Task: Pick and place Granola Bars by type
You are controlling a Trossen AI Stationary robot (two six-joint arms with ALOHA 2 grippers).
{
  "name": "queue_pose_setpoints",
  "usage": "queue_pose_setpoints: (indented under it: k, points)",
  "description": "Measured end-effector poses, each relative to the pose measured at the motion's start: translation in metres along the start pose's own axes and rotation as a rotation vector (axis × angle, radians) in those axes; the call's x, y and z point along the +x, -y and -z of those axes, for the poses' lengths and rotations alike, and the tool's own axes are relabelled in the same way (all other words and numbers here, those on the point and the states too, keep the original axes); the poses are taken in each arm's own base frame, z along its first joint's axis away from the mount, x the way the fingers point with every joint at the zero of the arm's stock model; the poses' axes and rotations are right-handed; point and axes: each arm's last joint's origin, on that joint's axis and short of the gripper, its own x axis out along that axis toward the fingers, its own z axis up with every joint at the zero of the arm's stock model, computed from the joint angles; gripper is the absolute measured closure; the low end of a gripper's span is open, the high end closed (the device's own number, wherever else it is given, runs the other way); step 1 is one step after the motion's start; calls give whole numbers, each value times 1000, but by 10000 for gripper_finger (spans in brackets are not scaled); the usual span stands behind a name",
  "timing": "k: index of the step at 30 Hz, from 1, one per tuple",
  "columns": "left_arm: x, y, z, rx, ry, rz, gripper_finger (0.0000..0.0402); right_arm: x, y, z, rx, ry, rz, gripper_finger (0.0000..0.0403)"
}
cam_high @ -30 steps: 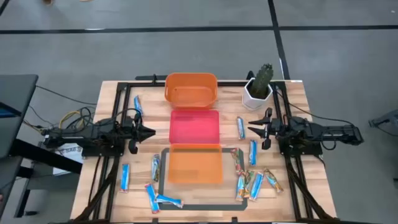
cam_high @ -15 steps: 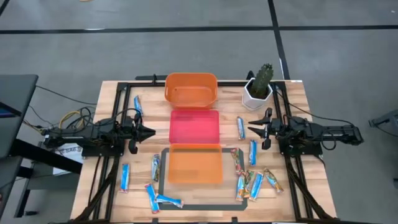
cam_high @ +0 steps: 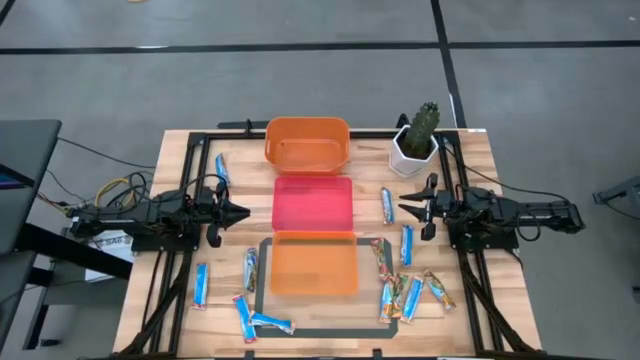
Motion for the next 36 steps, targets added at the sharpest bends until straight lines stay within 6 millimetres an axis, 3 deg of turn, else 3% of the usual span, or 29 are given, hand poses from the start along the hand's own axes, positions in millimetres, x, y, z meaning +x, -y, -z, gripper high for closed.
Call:
queue_pose_setpoints:
  k: [36]
  points:
    - [0,0,0,-24,0,1,358,0,0,0,0,0,1,301]
